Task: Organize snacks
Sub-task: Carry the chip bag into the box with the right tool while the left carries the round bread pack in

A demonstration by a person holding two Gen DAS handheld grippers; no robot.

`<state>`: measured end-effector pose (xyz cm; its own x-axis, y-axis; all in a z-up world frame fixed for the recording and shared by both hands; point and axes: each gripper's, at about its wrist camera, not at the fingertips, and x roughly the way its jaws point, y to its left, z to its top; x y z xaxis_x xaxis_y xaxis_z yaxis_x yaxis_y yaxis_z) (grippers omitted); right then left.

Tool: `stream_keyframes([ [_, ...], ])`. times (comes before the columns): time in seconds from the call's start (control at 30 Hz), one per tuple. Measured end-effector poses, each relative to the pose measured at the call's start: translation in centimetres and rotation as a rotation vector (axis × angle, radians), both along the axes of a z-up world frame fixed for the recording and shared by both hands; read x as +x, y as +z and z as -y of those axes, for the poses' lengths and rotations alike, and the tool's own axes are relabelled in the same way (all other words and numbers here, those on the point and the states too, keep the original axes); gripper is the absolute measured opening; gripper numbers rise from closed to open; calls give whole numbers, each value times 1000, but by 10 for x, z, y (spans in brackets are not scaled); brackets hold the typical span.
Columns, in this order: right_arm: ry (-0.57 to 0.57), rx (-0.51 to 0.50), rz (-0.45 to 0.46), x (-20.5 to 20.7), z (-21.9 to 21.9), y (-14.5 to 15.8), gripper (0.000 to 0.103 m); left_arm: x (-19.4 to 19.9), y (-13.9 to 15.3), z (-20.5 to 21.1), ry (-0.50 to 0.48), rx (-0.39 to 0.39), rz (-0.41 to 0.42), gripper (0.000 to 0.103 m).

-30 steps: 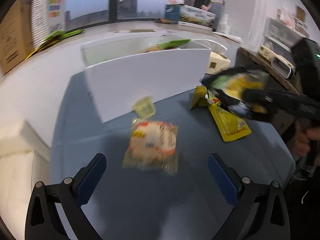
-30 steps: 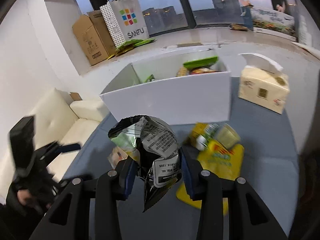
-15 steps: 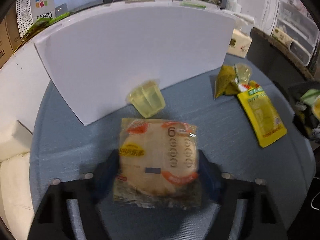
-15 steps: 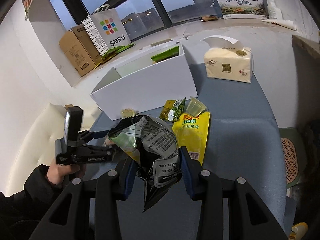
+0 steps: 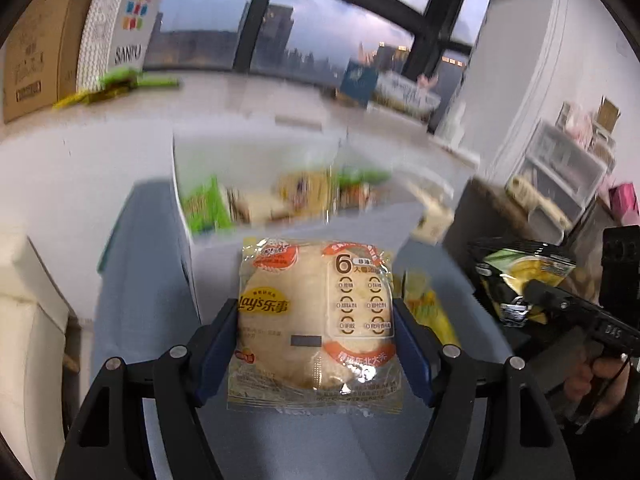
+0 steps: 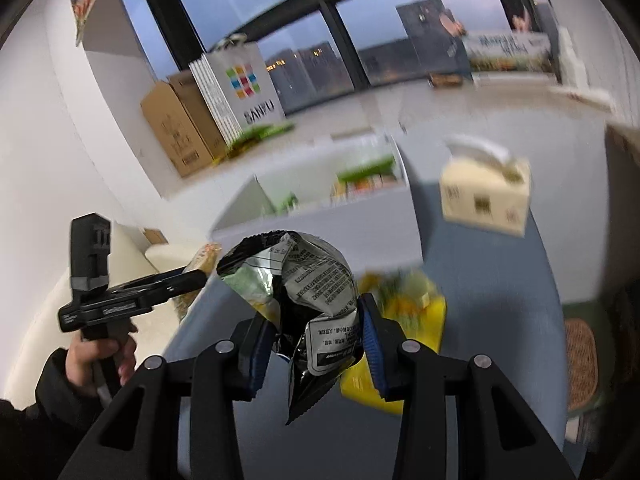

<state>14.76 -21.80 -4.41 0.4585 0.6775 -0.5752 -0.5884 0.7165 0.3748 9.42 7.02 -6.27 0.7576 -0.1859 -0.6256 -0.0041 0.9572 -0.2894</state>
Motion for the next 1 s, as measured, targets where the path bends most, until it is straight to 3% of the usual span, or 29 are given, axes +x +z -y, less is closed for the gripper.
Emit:
stream_keyframes([
  [0.1, 14, 21, 46, 24, -22, 24, 44, 18, 27, -12, 26, 23, 51, 77],
  [0.23, 5, 23, 31, 66, -52, 40, 44, 48, 49, -22, 49, 44, 100, 77],
  [0.37, -19, -10, 50, 106, -85, 51, 44, 83, 54, -36, 121, 122, 114, 77],
  [0.47, -42, -19, 26, 132, -99, 51, 44, 107, 50, -44, 123, 112, 103, 77],
  [0.63, -66, -54, 7, 156, -112, 46, 44, 130, 43, -46, 137, 181, 91, 78],
  [0.67, -64, -52, 2, 159, -113, 45, 47, 136, 39, -44, 125, 184, 72, 85],
  [0.7, -54, -47, -15, 163, -114, 42, 59, 140, 35, -44, 131, 197, 49, 102],
  [0.73, -57, -52, -23, 165, -115, 41, 85, 139, 33, -45, 159, 216, 41, 103],
  [0.8, -98, -61, -7, 164, -111, 39, 103, 137, 30, -47, 193, 214, 44, 103],
  [0.87, -127, -66, 22, 162, -107, 40, 103, 135, 28, -50, 175, 161, 35, 103],
  [1.0, -116, -110, 58, 151, -107, 41, 103, 130, 28, -43, 169, 200, 29, 103],
])
